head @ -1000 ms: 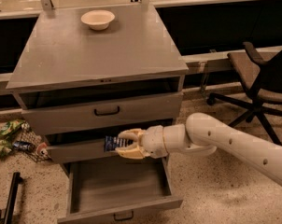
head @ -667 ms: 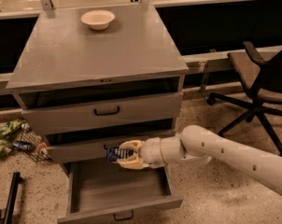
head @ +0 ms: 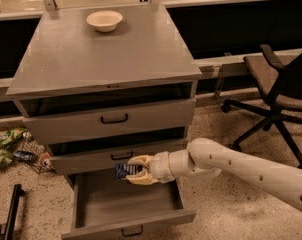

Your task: Place rxbar blueberry into bottom drawer

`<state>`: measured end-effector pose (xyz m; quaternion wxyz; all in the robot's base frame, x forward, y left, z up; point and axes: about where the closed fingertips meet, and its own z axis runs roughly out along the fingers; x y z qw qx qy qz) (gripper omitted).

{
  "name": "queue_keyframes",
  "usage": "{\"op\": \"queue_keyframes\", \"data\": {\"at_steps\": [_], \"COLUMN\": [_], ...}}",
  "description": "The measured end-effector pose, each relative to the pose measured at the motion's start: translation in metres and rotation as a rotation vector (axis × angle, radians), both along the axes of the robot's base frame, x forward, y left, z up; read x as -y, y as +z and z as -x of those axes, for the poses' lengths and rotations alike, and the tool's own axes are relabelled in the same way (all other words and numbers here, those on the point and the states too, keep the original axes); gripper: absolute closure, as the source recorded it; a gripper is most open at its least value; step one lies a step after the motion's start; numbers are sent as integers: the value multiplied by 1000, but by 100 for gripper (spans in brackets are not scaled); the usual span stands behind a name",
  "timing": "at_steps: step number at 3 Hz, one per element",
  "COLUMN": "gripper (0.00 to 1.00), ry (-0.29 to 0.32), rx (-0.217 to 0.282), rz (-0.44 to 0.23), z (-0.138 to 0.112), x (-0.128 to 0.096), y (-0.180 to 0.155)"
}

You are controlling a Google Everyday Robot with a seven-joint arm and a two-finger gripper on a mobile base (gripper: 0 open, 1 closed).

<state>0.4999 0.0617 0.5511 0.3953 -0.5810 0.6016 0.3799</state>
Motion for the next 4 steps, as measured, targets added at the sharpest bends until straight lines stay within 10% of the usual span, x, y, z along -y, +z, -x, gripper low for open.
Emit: {"op": "queue_keyframes", "data": {"at_steps": [4], "gripper": [100], "ry": [146], "rx": [-7], "rz": [152], "z": [-3], "x": [5], "y": [-148]}}
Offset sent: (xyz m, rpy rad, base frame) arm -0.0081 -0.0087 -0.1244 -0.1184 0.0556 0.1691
